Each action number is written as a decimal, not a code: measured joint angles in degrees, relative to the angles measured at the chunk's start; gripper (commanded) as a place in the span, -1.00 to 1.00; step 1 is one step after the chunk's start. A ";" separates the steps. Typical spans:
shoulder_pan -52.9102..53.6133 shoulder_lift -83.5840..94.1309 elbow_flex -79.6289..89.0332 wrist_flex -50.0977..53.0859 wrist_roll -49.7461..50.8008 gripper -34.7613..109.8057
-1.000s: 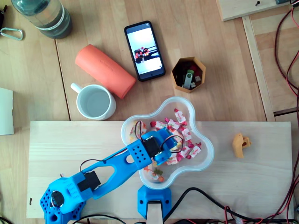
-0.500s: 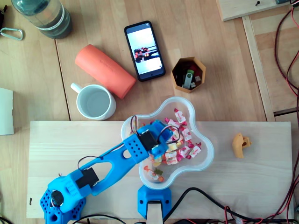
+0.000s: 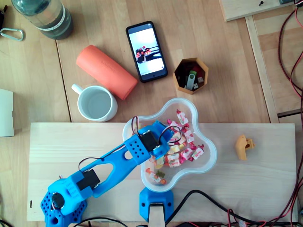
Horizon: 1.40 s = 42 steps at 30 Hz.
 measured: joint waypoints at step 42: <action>6.15 -3.69 -0.53 0.70 -20.13 -0.33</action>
